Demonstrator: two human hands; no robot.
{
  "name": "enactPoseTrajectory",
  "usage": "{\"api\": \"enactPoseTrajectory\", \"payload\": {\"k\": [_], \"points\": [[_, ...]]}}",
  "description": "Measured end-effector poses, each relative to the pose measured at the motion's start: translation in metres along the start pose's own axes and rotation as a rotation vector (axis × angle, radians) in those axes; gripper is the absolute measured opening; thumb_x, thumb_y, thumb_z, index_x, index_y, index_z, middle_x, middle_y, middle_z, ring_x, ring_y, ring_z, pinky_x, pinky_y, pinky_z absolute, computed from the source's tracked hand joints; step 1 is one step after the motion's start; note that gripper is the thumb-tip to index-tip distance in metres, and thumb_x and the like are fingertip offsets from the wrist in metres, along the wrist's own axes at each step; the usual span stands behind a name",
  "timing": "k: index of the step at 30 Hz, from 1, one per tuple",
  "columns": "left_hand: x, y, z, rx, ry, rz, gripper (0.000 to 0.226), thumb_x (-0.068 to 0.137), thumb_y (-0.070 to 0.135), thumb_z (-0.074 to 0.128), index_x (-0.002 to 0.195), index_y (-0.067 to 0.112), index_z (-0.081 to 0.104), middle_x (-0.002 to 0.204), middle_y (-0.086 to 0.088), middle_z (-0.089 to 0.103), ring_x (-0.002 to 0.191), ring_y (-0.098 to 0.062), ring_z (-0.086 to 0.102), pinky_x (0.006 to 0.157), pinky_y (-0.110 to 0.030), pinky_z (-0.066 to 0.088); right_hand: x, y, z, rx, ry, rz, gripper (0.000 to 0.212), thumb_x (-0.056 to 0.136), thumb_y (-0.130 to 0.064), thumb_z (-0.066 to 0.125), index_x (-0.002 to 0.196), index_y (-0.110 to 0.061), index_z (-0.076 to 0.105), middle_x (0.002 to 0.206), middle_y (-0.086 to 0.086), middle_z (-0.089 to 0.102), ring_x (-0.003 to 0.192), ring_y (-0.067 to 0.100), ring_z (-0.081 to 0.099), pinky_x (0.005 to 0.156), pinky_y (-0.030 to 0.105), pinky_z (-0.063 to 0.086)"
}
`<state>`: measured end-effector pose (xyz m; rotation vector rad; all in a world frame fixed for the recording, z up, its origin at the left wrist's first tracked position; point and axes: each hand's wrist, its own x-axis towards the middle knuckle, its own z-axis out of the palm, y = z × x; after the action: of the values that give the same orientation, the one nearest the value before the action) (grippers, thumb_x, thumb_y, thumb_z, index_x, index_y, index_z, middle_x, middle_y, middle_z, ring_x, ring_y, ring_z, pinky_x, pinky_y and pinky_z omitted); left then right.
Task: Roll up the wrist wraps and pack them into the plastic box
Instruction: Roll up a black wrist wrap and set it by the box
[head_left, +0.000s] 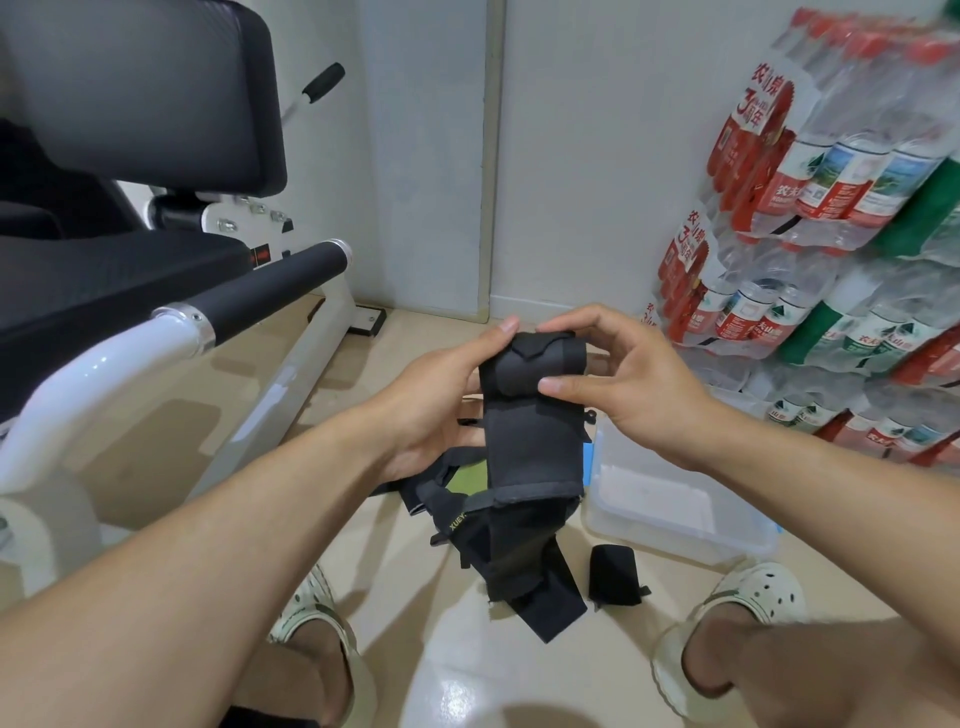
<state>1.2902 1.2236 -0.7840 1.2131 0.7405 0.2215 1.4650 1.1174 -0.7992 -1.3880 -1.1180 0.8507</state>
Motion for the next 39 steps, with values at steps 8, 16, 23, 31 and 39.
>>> {"api": "enactPoseTrajectory", "payload": {"k": [8,16,23,31,39], "points": [[0.001,0.002,0.003,-0.047,0.021,0.017,0.021,0.097,0.035,0.062,0.104,0.018,0.072,0.097,-0.004,0.075,0.091,-0.021,0.07,0.077,-0.035,0.057,0.001,0.0,0.0,-0.092,0.046,-0.075,0.046,0.072,0.007,0.085,0.104,-0.026,0.075,0.107,-0.004,0.077,0.103,0.022,0.072,0.091,0.039,0.061],[0.005,0.002,0.0,-0.07,0.027,0.104,0.037,0.092,0.01,0.071,0.127,0.003,0.062,0.116,-0.016,0.074,0.099,-0.032,0.071,0.096,-0.052,0.056,0.0,-0.001,-0.013,-0.015,-0.039,0.068,0.05,0.066,-0.027,0.085,0.115,-0.026,0.074,0.121,-0.004,0.074,0.114,0.016,0.07,0.095,0.038,0.059],[0.007,0.004,0.001,-0.129,0.036,0.183,0.041,0.087,-0.005,0.07,0.126,0.006,0.061,0.107,-0.013,0.074,0.09,-0.023,0.073,0.07,-0.034,0.061,0.0,0.0,-0.009,0.183,-0.128,0.279,0.064,0.075,-0.041,0.074,0.133,-0.018,0.062,0.13,0.002,0.07,0.123,0.023,0.066,0.101,0.045,0.055],[0.007,-0.001,-0.001,-0.073,0.034,0.234,0.046,0.081,-0.011,0.074,0.118,0.015,0.065,0.115,-0.012,0.072,0.095,-0.02,0.073,0.074,-0.035,0.06,-0.003,-0.001,-0.01,0.17,-0.198,0.336,0.051,0.085,-0.048,0.061,0.13,-0.025,0.064,0.125,0.004,0.073,0.117,0.027,0.07,0.102,0.043,0.054],[0.01,-0.006,-0.002,-0.042,0.013,0.257,0.068,0.077,-0.019,0.072,0.133,0.018,0.058,0.126,-0.003,0.07,0.1,-0.014,0.073,0.074,-0.033,0.06,0.0,0.006,-0.01,0.137,-0.146,0.239,0.051,0.086,-0.028,0.068,0.135,-0.017,0.061,0.128,0.001,0.072,0.117,0.019,0.069,0.091,0.036,0.059]]}}
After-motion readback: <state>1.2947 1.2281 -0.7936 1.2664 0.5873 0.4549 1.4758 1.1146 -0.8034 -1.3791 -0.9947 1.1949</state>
